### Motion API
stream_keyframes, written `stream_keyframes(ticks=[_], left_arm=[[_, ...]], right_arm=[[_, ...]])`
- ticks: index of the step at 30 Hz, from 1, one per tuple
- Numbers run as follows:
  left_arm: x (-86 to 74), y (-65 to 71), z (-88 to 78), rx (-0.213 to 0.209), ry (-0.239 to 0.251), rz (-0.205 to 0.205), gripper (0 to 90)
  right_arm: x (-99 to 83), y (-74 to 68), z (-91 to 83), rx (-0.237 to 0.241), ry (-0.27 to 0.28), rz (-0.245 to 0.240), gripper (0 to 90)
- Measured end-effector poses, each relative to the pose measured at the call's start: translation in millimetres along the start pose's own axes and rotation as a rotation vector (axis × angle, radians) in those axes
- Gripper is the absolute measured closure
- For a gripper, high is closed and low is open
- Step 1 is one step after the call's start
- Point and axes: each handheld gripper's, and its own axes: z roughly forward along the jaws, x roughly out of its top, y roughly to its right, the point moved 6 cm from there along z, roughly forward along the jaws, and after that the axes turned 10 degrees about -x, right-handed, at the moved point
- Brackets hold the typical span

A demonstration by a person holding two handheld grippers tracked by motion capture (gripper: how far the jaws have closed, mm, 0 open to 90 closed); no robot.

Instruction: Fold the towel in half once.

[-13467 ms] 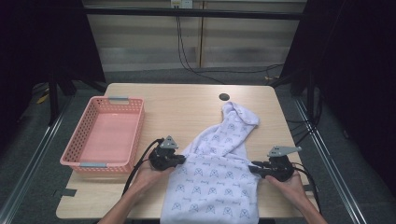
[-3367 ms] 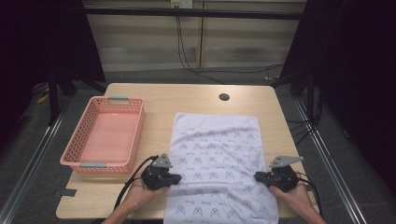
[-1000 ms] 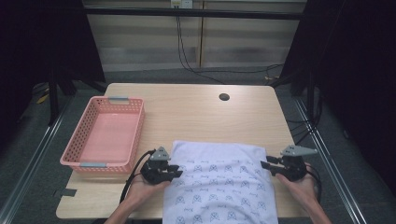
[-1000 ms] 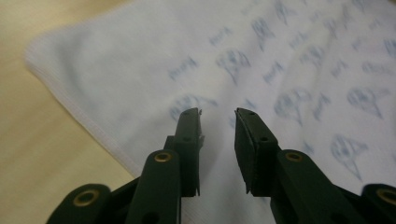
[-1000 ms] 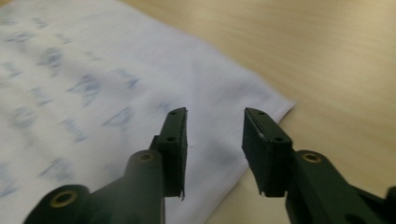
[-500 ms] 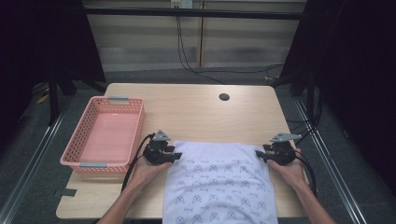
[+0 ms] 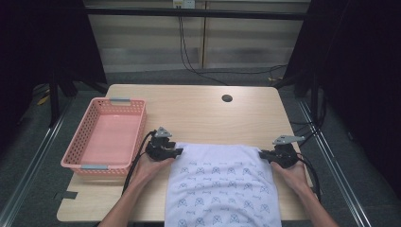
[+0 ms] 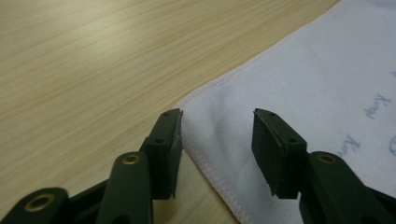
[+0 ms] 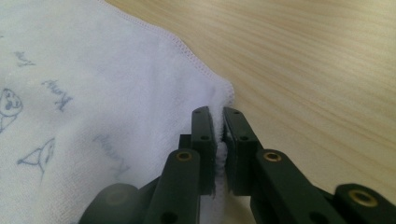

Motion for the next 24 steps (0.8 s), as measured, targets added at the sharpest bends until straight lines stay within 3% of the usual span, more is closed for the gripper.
stream_keyframes(ticks=[3, 5, 8, 11, 13, 19, 24], left_arm=[[3.0, 0.4, 3.8, -0.005, -0.002, 0.005, 60.1], [3.8, 2.4, 5.8, -0.014, -0.010, 0.026, 69.7], [5.0, 5.6, 7.5, -0.071, -0.008, 0.009, 85.4], [12.5, 7.3, -3.1, -0.124, 0.062, -0.027, 86.9], [22.8, 10.6, -15.5, -0.131, 0.112, -0.019, 87.1], [58.1, 20.5, -47.2, -0.113, 0.200, 0.047, 87.1], [91.3, 14.2, -67.5, -0.083, 0.260, 0.073, 87.1]], right_arm=[[0.1, 0.1, 0.0, 0.002, 0.000, 0.000, 83.9], [0.1, 0.7, -0.1, 0.003, -0.004, 0.009, 83.9], [4.1, 1.8, -3.6, 0.014, 0.019, 0.035, 84.2], [14.6, 6.6, -14.9, 0.031, 0.083, 0.076, 84.4], [21.0, 12.0, -24.4, 0.045, 0.123, 0.110, 84.4], [48.4, 26.5, -47.3, 0.046, 0.219, 0.149, 84.4], [80.9, 40.7, -61.1, 0.028, 0.284, 0.155, 84.5]])
